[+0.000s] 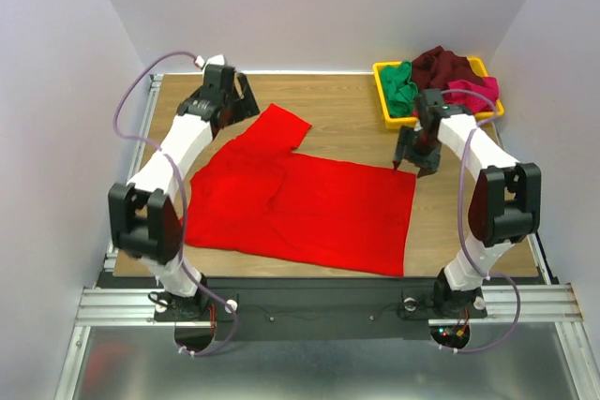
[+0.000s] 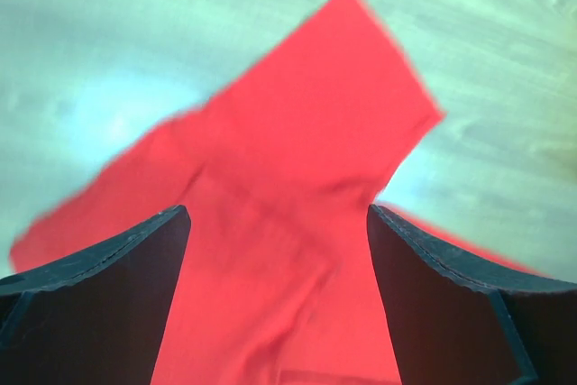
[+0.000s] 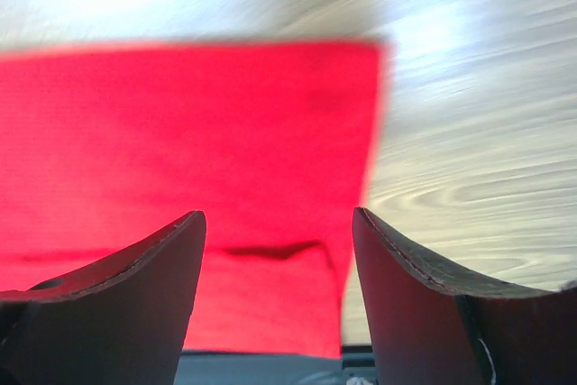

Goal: Fold and stack the t-shirts
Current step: Fold the tshirt

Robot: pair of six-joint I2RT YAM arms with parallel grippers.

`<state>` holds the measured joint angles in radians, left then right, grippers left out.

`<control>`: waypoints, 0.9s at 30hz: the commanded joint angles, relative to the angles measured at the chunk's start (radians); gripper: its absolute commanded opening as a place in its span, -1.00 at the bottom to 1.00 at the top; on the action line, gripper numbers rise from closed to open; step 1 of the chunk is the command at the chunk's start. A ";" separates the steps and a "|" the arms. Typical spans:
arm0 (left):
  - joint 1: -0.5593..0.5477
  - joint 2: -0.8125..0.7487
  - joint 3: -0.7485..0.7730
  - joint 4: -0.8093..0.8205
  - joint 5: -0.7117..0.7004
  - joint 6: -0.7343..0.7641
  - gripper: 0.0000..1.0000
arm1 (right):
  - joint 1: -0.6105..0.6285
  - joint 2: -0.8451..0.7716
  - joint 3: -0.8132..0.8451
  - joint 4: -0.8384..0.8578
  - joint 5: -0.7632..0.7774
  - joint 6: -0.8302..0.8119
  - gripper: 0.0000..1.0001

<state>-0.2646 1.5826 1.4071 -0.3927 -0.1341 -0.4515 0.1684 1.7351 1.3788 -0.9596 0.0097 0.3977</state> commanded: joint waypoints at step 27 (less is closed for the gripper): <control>-0.035 0.680 0.828 -0.110 0.094 0.105 0.74 | -0.152 0.119 -0.142 0.331 0.058 0.006 -0.04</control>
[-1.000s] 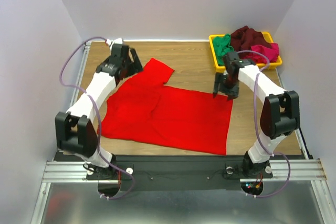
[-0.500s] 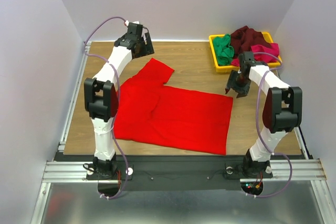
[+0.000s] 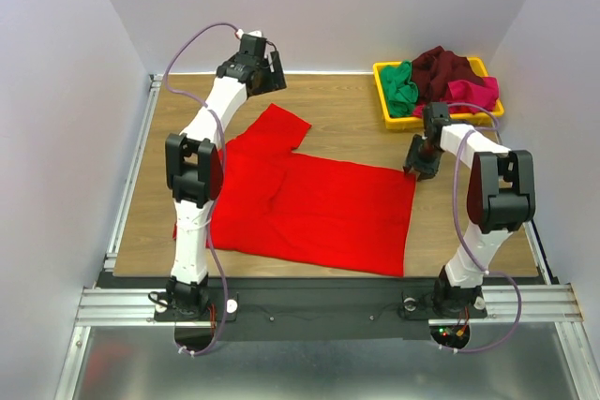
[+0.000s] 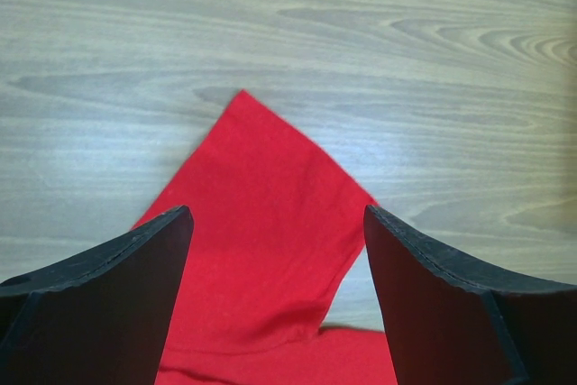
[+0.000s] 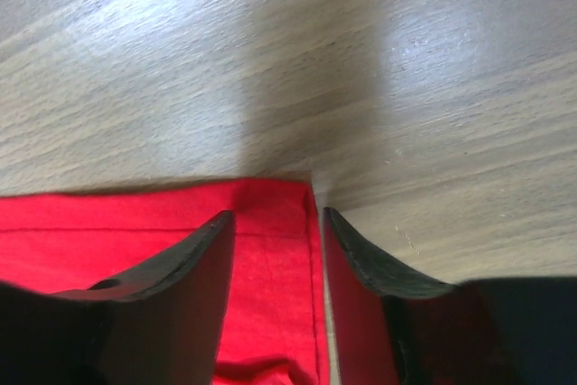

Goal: Fold and stack the t-shirts
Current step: Fold the tshirt

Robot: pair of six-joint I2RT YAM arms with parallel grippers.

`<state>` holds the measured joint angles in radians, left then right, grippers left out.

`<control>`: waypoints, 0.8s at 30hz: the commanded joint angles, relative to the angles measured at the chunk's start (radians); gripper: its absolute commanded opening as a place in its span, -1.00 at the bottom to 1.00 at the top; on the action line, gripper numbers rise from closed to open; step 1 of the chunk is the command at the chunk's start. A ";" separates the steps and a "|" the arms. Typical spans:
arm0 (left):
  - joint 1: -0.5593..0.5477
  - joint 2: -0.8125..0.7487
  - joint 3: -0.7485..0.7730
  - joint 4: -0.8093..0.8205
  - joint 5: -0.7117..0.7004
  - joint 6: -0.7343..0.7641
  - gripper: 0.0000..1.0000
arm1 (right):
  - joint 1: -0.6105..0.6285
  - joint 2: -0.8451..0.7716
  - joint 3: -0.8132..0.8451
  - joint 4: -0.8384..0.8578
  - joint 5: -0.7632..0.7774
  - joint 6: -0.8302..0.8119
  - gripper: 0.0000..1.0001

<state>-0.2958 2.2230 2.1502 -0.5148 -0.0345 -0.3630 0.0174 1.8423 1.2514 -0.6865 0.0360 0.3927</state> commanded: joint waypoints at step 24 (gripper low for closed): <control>-0.048 0.231 0.149 0.130 -0.185 -0.020 0.72 | 0.001 -0.029 -0.133 0.100 -0.107 0.002 -0.80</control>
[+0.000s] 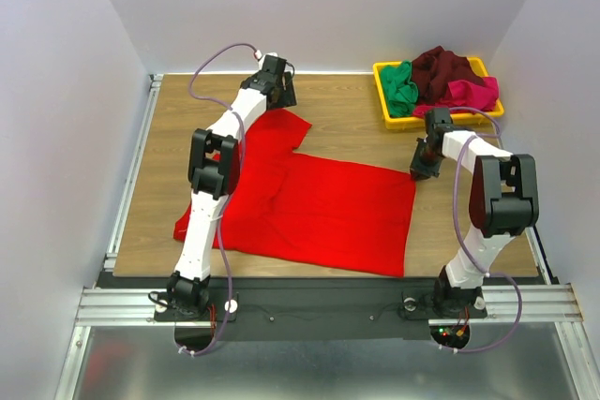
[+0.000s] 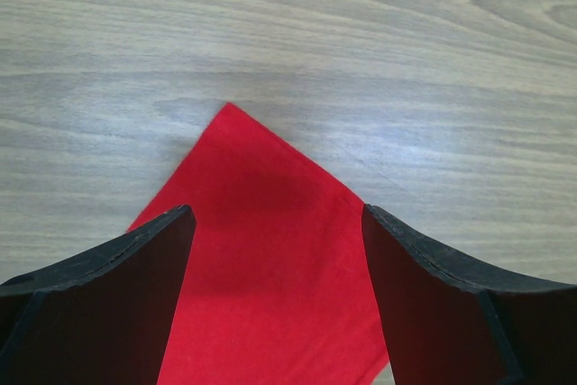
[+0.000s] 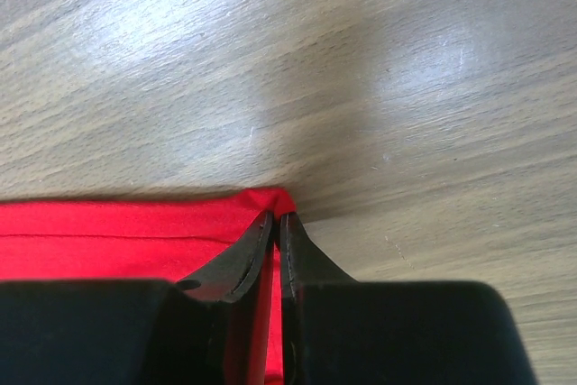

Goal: Fold and stack the t-shirts
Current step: Fold the tshirt

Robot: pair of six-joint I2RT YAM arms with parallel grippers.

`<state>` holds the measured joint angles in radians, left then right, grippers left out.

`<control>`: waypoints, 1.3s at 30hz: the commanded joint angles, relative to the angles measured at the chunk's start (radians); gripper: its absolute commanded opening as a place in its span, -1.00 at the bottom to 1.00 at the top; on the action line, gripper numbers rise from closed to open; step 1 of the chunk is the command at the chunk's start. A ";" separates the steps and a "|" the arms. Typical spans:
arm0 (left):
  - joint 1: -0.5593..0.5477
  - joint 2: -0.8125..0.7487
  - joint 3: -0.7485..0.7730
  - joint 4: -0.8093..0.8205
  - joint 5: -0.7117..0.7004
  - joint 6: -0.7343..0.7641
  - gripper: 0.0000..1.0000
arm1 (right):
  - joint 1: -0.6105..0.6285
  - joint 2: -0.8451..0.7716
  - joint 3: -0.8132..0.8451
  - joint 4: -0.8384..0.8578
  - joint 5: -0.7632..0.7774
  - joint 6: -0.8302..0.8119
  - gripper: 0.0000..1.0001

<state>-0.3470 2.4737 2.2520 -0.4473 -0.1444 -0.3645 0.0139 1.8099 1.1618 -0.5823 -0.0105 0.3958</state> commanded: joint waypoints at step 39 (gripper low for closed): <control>0.003 0.136 0.103 0.019 -0.162 0.042 0.27 | 0.006 0.009 -0.021 0.006 -0.155 0.008 -0.80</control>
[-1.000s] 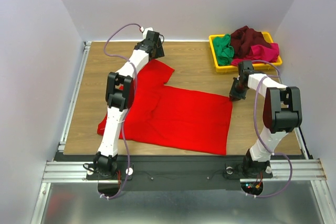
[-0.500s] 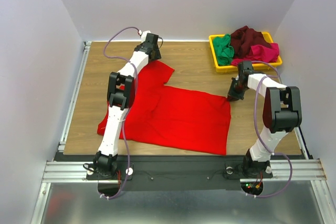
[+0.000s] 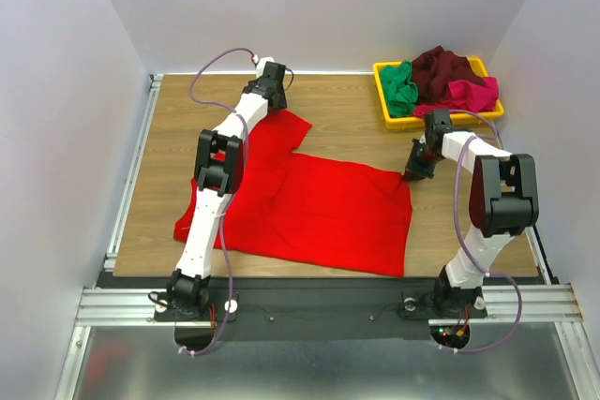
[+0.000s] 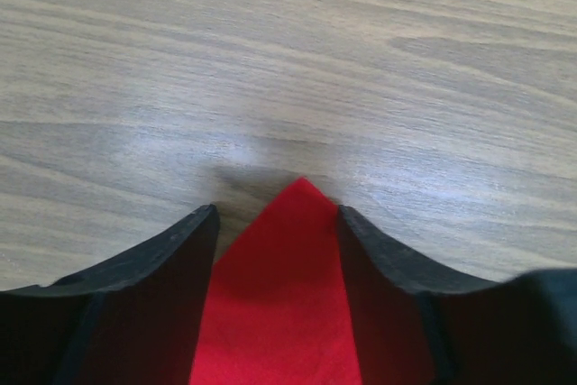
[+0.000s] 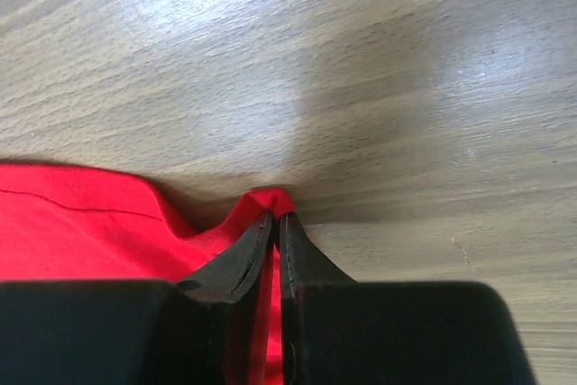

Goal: Fold and stack the t-shirts
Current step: Fold the tshirt

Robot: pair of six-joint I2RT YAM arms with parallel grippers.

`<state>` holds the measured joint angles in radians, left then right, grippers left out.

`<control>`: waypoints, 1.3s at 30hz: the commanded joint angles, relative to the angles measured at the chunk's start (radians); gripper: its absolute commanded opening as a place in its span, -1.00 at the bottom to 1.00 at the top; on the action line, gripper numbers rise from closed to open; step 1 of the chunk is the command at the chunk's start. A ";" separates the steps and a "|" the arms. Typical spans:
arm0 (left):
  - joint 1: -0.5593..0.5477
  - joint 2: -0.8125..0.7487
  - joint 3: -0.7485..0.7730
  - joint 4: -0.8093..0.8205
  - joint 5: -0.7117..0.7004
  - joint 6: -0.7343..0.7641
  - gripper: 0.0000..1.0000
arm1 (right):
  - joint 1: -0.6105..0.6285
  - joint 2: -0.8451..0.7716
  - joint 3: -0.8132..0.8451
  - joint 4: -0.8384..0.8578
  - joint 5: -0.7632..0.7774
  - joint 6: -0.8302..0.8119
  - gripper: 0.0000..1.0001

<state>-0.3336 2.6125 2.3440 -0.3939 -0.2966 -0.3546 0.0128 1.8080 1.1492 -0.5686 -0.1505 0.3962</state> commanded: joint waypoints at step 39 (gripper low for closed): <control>0.090 -0.330 -0.287 0.153 0.203 -0.003 -1.00 | 0.007 -0.236 -0.017 -0.100 0.062 -0.054 -0.99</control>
<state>-0.2287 2.4126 2.0998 -0.2924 -0.1368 -0.3752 0.0143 1.6009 1.1297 -0.6209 -0.0757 0.3836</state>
